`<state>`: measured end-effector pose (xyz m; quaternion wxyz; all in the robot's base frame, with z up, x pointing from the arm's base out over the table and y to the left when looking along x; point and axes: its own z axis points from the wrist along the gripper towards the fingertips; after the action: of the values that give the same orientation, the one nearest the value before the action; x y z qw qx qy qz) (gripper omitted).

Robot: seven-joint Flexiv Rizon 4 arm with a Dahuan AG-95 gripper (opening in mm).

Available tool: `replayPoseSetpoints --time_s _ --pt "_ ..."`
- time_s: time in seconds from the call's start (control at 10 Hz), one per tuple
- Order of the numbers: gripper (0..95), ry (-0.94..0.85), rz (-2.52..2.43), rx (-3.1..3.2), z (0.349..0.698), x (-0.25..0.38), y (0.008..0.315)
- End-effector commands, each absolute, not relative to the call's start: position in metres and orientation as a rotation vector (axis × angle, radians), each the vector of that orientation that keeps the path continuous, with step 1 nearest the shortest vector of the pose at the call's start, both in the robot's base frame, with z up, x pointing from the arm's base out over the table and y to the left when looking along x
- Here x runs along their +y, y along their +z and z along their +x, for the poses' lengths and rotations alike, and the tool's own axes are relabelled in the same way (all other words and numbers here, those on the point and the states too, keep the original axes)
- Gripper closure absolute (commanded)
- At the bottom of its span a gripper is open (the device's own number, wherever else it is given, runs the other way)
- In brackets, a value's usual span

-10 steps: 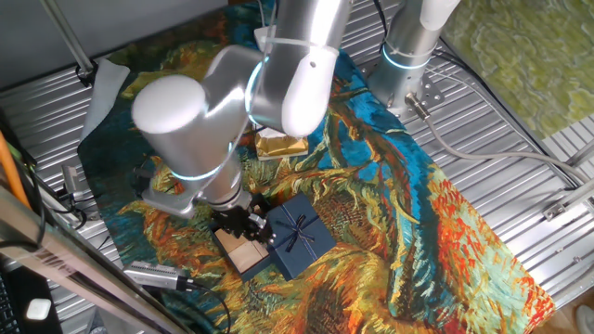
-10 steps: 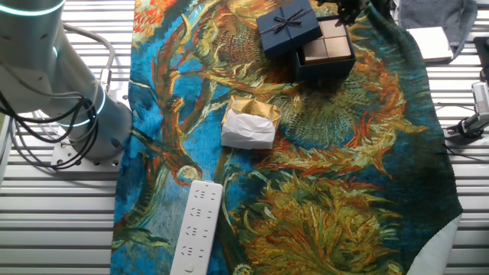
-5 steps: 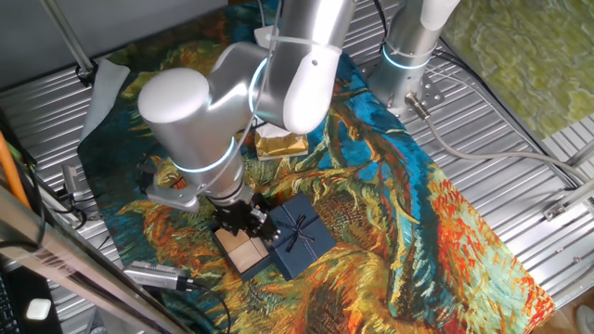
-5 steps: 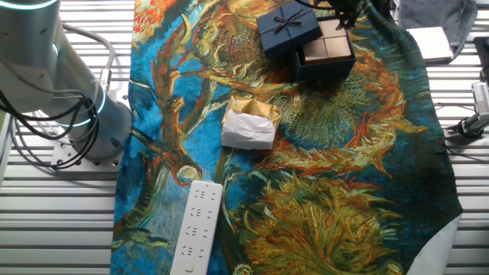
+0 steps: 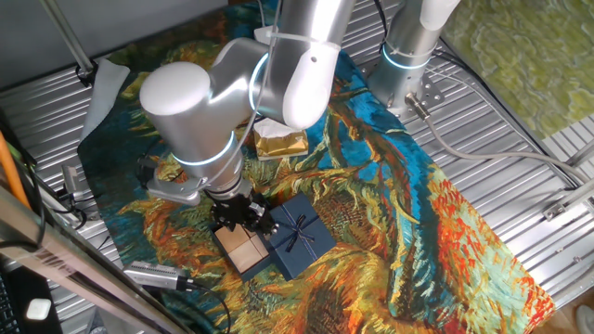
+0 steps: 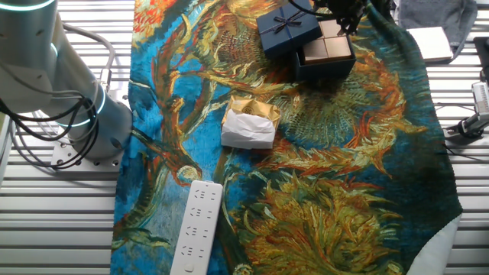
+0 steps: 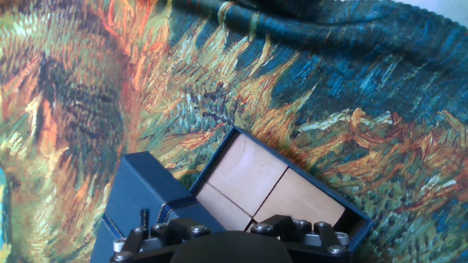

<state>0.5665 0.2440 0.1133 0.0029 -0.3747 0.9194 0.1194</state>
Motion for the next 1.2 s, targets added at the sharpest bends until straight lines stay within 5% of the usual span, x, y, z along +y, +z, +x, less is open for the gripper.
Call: replayPoseSetpoints --time_s 0.1,1.2 --pt "19.0 0.376 -1.17 2.884 0.5668 0.2439 0.1141" --pt "19.0 0.357 -1.198 2.885 0.5656 0.2433 0.1145"
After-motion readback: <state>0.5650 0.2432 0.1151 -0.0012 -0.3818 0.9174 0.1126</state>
